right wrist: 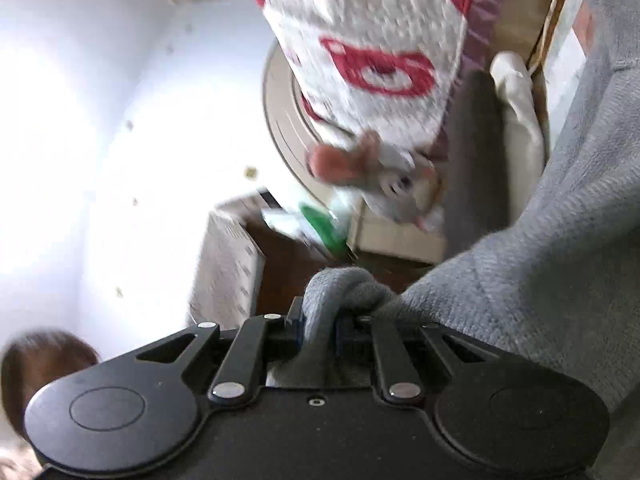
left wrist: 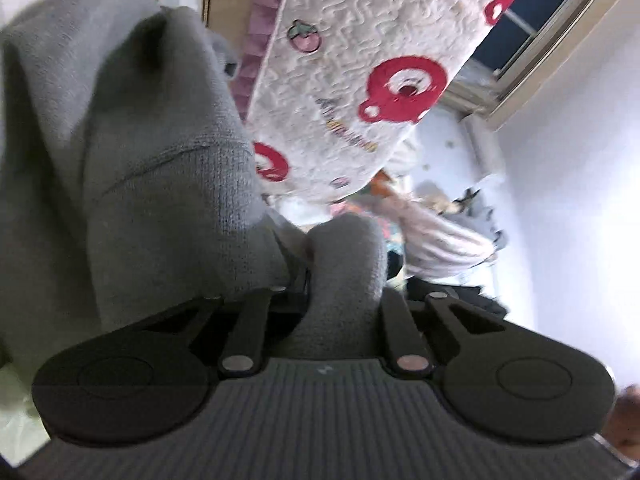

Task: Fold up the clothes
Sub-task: 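Lower the sweatshirt onto the rug and open the left gripper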

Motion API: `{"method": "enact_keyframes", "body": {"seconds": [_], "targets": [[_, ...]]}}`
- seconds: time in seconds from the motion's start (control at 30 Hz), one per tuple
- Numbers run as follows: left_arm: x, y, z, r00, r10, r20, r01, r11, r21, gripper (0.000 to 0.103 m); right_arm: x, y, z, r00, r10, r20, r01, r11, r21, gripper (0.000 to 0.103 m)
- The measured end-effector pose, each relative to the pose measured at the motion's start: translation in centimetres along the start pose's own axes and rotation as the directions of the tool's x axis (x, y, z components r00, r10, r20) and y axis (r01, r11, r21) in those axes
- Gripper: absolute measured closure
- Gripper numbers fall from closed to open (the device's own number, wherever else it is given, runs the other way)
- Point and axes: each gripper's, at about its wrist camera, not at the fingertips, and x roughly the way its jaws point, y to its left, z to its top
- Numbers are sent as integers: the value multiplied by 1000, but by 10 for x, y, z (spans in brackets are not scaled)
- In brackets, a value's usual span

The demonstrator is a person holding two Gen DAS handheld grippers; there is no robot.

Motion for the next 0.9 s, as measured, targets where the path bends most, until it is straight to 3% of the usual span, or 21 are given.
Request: {"method": "enact_keyframes", "body": {"seconds": [0.13,0.23,0.4,0.43,0.47,0.5,0.57,0.63,0.73,0.77,0.9], "targets": [[10,-4,2,997,-75,-10,75,997,13,94,-11,-9,-1,997,-57,51,54,996,69,89],[15,-3,-3,998,-56,-24,56,998,15,92,-19,-16,-2,991,-102,87,91,988,123,89],[5,11,0,991,-83,101,84,996,-6,92,-29,-41,-9,973,-187,131,142,945,294,89],[3,11,-1,990,-81,114,82,997,-5,92,-33,-33,-9,964,-238,115,203,946,254,89],[0,11,-1,989,-78,125,79,997,-4,92,-36,-25,-9,951,-292,101,266,941,211,74],[-1,9,-2,989,-76,125,77,997,-1,92,-39,-7,-7,916,-389,99,376,918,128,50],[0,7,-4,990,-84,112,84,996,1,92,-45,27,-5,814,-567,121,575,817,-41,50],[3,5,-7,994,-82,78,82,997,4,92,-37,66,-11,685,-710,162,724,642,-252,50],[7,6,-12,996,-78,49,78,997,3,92,-18,75,-35,624,-768,143,744,528,-411,63],[8,7,-14,996,-81,47,81,997,-3,92,-12,79,-43,602,-786,140,742,486,-461,72],[4,8,-16,993,-97,66,99,995,-17,92,13,91,-74,506,-850,143,699,307,-646,88]]}}
